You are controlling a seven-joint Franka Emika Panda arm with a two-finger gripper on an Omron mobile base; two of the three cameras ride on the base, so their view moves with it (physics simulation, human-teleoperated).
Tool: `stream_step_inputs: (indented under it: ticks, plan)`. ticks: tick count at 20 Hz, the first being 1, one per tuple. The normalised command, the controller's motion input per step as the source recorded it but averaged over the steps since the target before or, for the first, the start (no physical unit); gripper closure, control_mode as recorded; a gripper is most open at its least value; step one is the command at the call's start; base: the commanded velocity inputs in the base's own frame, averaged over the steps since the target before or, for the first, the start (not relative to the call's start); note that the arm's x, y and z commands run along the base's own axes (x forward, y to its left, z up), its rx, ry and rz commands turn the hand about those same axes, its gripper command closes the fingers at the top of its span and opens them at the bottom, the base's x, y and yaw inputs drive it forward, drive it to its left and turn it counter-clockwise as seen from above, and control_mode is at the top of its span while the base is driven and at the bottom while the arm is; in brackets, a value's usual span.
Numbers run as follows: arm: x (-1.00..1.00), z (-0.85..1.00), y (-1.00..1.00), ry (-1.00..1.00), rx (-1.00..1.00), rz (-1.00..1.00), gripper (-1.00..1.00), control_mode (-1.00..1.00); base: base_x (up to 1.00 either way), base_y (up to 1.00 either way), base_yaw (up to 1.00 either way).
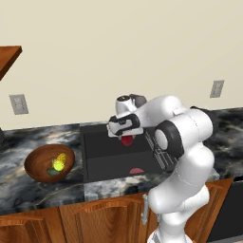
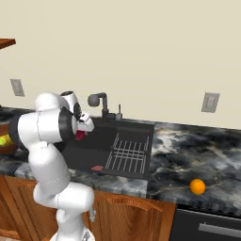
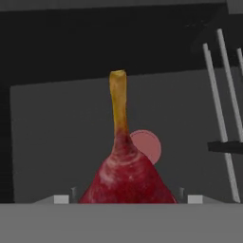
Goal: There is a mixed pile of frozen fruits and vegetables on the counter. Locate all the frozen vegetables and place the items in a bowl on the counter. Take all the frozen fruits and defrost them in a running sink.
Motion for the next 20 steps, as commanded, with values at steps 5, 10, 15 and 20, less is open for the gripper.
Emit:
stream_step_inputs:
  ticks: [5,10,15,20]
  plan:
    - [0.42,-0.28,0.51,0.0,0.0,0.01,1.0,-1.0,0.0,0.0,0.0]
    - [0.14,-0.55,0.21,0.05,0.06,0.04,1.0,-1.0,0.0,0.0,0.0]
    - [0.1,-0.47,0.14,0.0,0.04,0.05,1.0,-1.0,0.0,0.0,0.0]
    - [0.16,-0.41,0.12,-0.05,0.02,0.03,1.0,-1.0,0.0,0.0,0.0]
